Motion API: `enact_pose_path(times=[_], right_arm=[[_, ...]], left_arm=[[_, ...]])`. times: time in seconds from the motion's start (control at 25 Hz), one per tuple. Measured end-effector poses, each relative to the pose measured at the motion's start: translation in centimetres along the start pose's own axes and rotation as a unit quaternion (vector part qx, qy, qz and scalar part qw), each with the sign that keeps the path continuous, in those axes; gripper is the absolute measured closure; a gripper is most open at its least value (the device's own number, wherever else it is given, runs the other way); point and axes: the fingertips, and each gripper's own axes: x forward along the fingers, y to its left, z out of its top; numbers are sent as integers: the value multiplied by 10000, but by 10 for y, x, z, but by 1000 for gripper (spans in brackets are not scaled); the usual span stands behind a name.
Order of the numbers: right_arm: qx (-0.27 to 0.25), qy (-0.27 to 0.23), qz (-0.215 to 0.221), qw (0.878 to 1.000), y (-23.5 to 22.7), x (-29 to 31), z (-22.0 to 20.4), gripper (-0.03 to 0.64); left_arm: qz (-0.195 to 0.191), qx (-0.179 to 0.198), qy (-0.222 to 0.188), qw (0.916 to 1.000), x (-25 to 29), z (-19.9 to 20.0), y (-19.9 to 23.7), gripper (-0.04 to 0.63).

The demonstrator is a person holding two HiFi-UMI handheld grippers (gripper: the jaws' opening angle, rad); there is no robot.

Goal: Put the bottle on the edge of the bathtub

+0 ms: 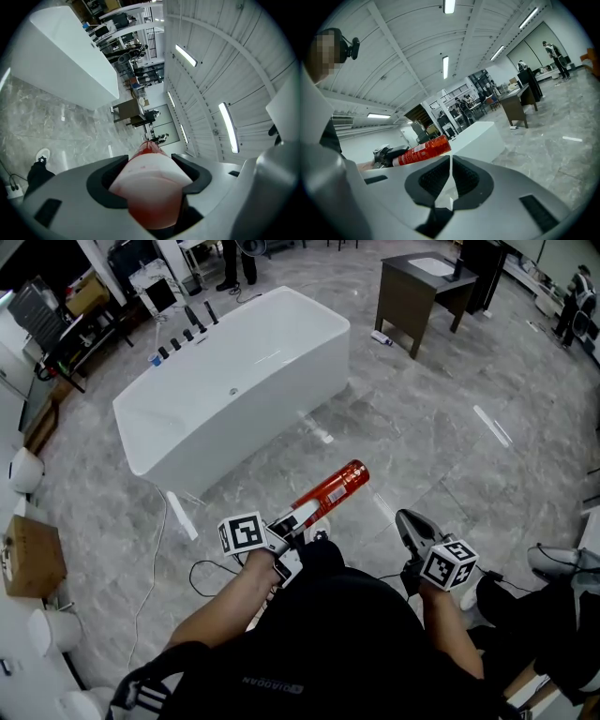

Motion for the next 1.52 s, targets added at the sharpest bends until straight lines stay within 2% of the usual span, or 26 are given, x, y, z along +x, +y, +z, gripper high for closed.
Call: enact_pose_path(times=[0.28,0.48,0.64,0.84,1.08,1.36,1.52], right_arm=[[345,-72,-134,9993,-24,8,-3,577],[323,-9,-174,9993,-45,23,14,577],[255,84,-224,9994,-57,33,18,577],[130,177,-77,9997,-101,84,79,577],[-45,302,-27,9995,-131,127,141,577],[-15,159,-5,9999,-156,160,183,577],[20,185,-29,9998,-180,165,186,577]], left_arm=[[48,-58,164,9998,20,7,6,295],[114,-217,131,9996,49,30,21,295],[12,-301,17,9995,60,39,28,295],[53,-471,-159,9987,116,87,36,295],[56,-317,-362,9988,162,146,30,295],[-102,-312,-281,9991,211,191,21,296],[-292,-270,-304,9987,241,201,18,295]])
